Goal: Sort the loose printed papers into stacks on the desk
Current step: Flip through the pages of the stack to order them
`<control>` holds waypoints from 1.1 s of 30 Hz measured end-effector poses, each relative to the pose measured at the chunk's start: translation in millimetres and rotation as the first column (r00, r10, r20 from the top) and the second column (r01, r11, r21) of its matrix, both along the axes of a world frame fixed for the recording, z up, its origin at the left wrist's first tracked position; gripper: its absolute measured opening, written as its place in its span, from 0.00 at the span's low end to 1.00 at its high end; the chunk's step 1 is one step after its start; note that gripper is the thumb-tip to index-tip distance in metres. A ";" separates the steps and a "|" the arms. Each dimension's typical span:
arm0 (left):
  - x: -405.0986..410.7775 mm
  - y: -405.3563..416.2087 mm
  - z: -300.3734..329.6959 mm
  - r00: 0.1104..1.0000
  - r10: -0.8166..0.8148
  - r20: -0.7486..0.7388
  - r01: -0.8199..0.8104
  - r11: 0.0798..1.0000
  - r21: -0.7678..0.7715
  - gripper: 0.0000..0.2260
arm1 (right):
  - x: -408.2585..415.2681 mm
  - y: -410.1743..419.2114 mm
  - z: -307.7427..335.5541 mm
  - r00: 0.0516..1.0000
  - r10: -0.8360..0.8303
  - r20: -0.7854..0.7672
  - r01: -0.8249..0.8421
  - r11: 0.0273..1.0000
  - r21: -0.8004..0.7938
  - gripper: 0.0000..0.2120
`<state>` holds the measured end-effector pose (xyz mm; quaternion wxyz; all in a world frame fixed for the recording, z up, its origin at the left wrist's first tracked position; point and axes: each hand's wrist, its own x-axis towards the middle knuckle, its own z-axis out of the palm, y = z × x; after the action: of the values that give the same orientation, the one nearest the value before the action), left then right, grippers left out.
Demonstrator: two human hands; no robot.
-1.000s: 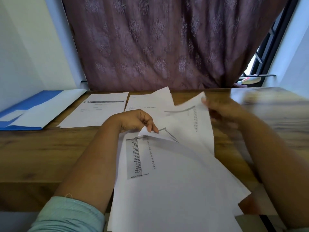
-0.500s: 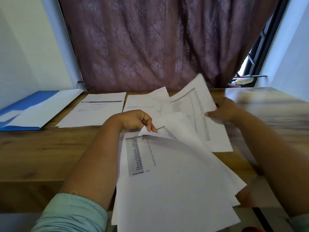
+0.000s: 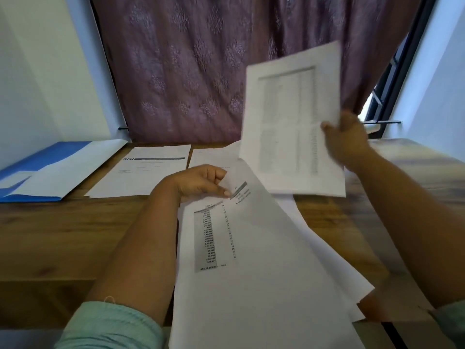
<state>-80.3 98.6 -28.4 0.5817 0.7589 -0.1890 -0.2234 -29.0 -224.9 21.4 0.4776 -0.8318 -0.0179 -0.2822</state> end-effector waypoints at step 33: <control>8.4 -28.3 -10.9 0.905 0.180 0.385 -0.320 0.885 0.339 0.25 | -18.3 40.8 -52.9 0.688 0.639 -0.345 -0.579 0.769 0.271 0.11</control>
<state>-71.9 70.2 -39.2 0.3993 0.9054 -0.1377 -0.0432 -47.3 -184.1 -31.5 0.5936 -0.7826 -0.1711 0.0769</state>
